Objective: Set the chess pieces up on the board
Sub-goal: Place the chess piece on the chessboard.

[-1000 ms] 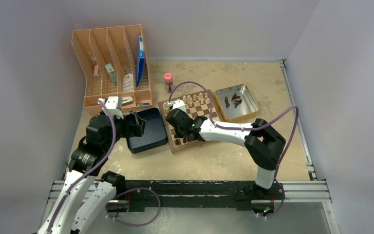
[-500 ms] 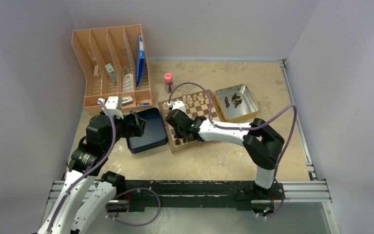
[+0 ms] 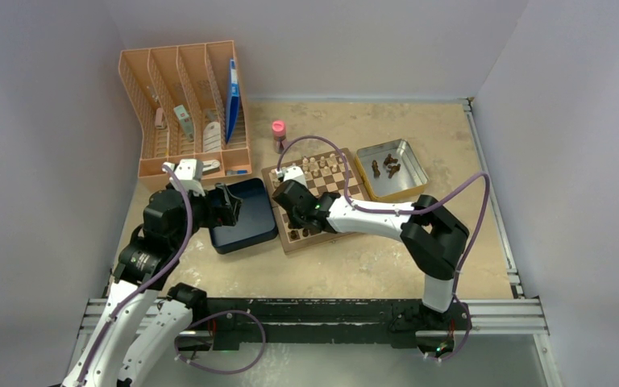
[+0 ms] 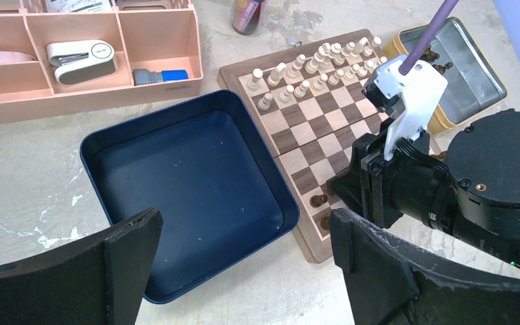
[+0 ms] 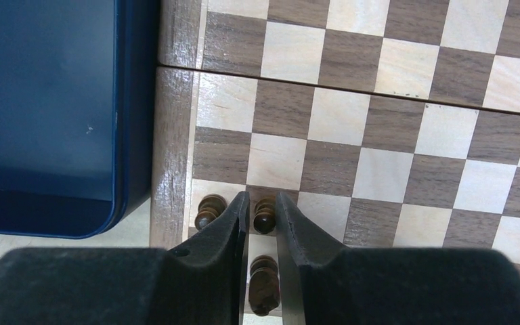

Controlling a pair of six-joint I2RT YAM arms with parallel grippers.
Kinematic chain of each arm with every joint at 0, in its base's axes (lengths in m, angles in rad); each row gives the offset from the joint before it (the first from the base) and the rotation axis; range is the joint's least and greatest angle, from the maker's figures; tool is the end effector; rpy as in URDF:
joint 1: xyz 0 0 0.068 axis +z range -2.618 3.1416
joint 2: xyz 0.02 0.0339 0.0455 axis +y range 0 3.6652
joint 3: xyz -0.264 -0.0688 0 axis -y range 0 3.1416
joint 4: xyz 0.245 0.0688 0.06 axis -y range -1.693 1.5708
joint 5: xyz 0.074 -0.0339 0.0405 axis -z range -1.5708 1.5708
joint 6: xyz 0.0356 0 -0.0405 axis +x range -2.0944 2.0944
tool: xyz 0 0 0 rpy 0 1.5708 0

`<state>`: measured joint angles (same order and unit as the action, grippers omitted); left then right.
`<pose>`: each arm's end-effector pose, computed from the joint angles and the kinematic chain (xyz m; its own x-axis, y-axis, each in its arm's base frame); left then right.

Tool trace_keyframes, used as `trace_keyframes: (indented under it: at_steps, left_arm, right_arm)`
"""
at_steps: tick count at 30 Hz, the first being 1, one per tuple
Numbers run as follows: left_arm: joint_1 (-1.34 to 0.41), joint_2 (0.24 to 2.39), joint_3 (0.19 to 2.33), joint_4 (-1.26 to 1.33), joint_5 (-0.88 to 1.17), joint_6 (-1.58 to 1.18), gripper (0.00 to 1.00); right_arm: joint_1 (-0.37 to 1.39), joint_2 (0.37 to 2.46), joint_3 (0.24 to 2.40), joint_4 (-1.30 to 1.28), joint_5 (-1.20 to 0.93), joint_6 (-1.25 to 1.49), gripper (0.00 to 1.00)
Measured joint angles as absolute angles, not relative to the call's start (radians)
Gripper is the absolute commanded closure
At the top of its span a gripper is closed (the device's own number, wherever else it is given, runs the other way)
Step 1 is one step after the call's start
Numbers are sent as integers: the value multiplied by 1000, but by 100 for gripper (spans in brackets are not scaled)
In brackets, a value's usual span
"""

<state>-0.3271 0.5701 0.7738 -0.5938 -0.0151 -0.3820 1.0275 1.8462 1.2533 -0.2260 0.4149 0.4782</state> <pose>0.1204 -0.0403 0.3226 -0.4490 -0.2413 -0.8603 0.1516 0.9283 -0.3394 0.2197 0.3361 0.2026 -0.6302 -0.2289 -0.7419 -0.3954 0.9170 0.0529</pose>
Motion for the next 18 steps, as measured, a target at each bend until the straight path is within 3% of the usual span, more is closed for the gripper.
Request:
trace_keyframes:
  at_steps: [18]
  left_arm:
    - [-327, 569, 774, -594, -16, -382, 5]
  right_arm:
    - [1028, 1849, 1262, -235, 415, 478, 77]
